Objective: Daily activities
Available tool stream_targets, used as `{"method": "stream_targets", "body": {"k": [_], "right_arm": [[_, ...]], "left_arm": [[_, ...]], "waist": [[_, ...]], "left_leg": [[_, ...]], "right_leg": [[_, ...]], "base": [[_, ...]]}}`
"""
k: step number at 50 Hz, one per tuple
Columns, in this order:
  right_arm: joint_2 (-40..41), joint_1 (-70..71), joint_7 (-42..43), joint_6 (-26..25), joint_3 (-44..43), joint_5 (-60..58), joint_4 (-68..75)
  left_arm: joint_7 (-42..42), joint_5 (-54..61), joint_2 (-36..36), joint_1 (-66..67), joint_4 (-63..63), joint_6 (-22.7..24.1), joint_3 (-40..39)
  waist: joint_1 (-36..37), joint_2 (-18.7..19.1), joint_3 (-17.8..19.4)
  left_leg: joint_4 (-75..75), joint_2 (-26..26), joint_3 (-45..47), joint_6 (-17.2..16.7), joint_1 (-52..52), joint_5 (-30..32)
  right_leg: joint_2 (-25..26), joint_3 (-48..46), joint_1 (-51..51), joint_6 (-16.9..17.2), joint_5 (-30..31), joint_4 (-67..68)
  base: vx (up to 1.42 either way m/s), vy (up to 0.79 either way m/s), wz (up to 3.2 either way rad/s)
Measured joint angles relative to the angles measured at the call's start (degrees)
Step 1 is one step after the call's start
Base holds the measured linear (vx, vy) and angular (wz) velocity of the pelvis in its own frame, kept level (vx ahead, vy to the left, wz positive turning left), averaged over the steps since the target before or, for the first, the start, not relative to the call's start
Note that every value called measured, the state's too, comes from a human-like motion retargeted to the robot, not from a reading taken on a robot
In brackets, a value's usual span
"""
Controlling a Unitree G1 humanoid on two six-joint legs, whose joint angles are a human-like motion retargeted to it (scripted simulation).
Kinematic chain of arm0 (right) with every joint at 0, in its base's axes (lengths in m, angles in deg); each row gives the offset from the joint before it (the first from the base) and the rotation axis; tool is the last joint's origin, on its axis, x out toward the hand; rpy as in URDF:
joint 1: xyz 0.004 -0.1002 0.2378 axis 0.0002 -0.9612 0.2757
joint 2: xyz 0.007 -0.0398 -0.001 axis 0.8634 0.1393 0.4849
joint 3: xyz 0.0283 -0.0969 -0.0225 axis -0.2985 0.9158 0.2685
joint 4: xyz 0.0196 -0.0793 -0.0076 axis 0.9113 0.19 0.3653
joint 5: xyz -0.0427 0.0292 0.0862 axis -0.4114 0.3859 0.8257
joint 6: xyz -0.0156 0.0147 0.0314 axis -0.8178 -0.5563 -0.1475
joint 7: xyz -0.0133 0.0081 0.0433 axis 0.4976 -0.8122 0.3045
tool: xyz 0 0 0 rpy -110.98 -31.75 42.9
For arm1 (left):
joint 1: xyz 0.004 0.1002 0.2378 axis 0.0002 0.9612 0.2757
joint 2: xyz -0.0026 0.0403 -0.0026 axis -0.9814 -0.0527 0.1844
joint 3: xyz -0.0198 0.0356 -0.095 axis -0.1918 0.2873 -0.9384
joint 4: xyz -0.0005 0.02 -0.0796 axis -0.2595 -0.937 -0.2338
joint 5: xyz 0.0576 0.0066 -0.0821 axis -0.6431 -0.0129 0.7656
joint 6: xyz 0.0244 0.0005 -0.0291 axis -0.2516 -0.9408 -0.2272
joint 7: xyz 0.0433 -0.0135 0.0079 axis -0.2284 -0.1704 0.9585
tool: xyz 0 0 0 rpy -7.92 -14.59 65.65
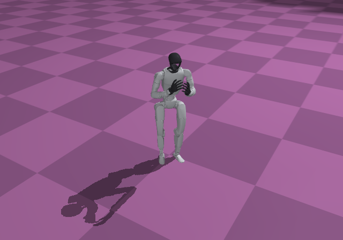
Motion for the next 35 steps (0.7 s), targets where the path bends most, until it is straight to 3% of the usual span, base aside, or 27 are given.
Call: {"method": "stream_targets", "body": {"k": [16,19,25,27,33,35], "right_arm": [[0.6,0.8,2.4,3.0,-3.2,3.1,-2.2],[1.4,-2.3,2.4,3.7,-3.2,3.1,-3.4],[-0.8,0.2,1.9,3.9,-3.8,5.7,-3.4],[0.1,-2.5,1.4,4.3,-2.9,5.0,-4.0],[-2.4,0.4,1.3,4.5,-3.7,7.4,-3.4],[-1.4,-2.7,0.8,4.9,-3.5,6.2,-3.9]], "left_arm": [[2.1,1.3,0.1,-1.0,-0.2,1.8,-1.5],[1.8,1.2,1.5,1.9,0.9,2.4,-0.6],[1.6,3.1,-0.4,-1.5,0.3,2.1,-1.1],[1.1,1.7,1.0,1.6,1.2,2.5,0.2],[0.6,3.5,-1.3,-1.8,-0.1,2.0,-0.9],[0.2,1.8,0.7,2.1,0.6,2.4,0.3]], "waist": [[-1.4,-0.2,-0.1],[-1.5,0.1,-2.4],[-1.3,-0.4,-0.3],[-1.3,0.0,-2.5],[-0.9,-0.7,-0.3],[-0.9,-0.2,-2.7]], "left_leg": [[-0.3,0.2,0.1,-0.6,-0.1,0.7],[2.9,0.9,-0.6,-0.7,-3.5,0.1],[1.0,0.2,-0.2,-1.1,-1.5,0.6],[4.3,0.9,-1.1,-1.2,-4.9,0.3],[1.1,0.1,-0.5,-1.5,-1.8,1.1],[4.2,0.8,-1.3,-1.5,-5.1,0.8]], "right_leg": [[0.6,0.8,1.0,-0.1,1.3,-2.7],[0.5,0.3,-1.4,-0.5,1.2,-1.0],[0.6,1.5,0.1,-0.4,1.1,-2.5],[0.3,0.6,-2.3,-0.8,1.2,-0.7],[0.4,1.8,-0.1,-0.8,1.0,-2.4],[0.1,0.5,-2.5,-1.3,1.1,-0.4]], "base": [[0.00,0.00,0.00],[-0.02,0.00,0.04],[-0.01,0.00,0.02],[-0.03,0.00,0.08],[0.00,0.00,0.00],[-0.04,0.00,0.11]]}}
